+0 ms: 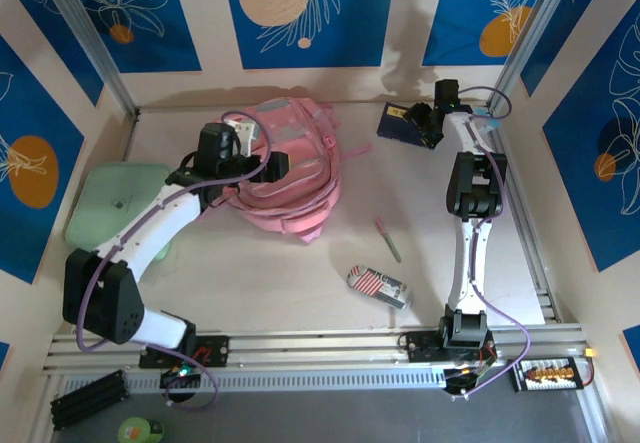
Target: Pack books, pencil case, and school supplies into a backpack
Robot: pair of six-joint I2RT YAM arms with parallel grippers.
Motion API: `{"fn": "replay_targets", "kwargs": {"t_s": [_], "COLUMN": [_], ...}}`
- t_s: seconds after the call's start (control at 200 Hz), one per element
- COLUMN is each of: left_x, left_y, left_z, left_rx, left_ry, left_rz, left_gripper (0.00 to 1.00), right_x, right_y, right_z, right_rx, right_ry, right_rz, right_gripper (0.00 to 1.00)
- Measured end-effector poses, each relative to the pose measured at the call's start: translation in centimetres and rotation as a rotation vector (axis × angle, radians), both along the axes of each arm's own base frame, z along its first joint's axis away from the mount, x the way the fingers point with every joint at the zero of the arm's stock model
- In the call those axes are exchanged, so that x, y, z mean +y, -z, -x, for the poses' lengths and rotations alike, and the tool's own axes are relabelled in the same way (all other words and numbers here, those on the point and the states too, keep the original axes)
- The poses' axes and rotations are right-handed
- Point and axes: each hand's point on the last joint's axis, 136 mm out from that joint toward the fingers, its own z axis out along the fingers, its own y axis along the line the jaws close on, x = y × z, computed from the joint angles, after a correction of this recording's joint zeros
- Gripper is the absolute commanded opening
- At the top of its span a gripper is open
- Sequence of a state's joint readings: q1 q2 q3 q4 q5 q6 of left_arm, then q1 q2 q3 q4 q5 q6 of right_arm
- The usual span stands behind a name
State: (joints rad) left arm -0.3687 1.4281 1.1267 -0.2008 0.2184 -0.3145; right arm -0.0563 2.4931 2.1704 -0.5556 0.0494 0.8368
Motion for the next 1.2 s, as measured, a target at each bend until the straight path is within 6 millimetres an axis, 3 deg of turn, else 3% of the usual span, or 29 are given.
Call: {"fn": "replay_targets", "kwargs": {"t_s": [0.15, 0.43, 0.585, 0.645, 0.785, 0.965, 1.08, 1.2], "left_x": [-1.0, -3.4, -6.0, -7.2, -10.1, -13.9, -16.0, -17.8], "left_y": [0.5, 0.8, 1.3, 1.5, 2.2, 3.0, 3.7, 4.3], "left_z": [-0.3, -0.8, -0.4, -0.3, -0.1, -0.2, -0.2, -0.3], "left_rx": [0.036, 0.073, 0.103, 0.116, 0.151, 0.194, 0.227, 0.264], "left_ry": [0.027, 0.066, 0.112, 0.132, 0.177, 0.222, 0.242, 0.252], "left_rz": [0.035, 0.071, 0.088, 0.095, 0.113, 0.139, 0.163, 0.195], "left_gripper": [0.99, 0.99, 0.98, 0.98, 0.98, 0.98, 0.97, 0.96], "right_x": [0.7, 4.3, 6.7, 7.3, 6.6, 2.6, 0.2, -1.2], "right_y": [0.2, 0.8, 0.8, 0.4, -2.1, -6.3, -5.8, -3.4], "right_z": [2.3, 11.9, 17.1, 18.0, 16.7, 10.9, 7.8, 6.7], "right_rx": [0.043, 0.186, 0.226, 0.228, 0.150, 0.012, -0.008, 0.040], "right_ry": [0.026, 0.057, 0.036, 0.012, -0.037, -0.044, -0.050, -0.065], "right_rz": [-0.027, -0.079, -0.111, -0.109, -0.053, 0.052, 0.091, 0.115], "right_gripper": [0.81, 0.81, 0.81, 0.81, 0.81, 0.81, 0.81, 0.81]}}
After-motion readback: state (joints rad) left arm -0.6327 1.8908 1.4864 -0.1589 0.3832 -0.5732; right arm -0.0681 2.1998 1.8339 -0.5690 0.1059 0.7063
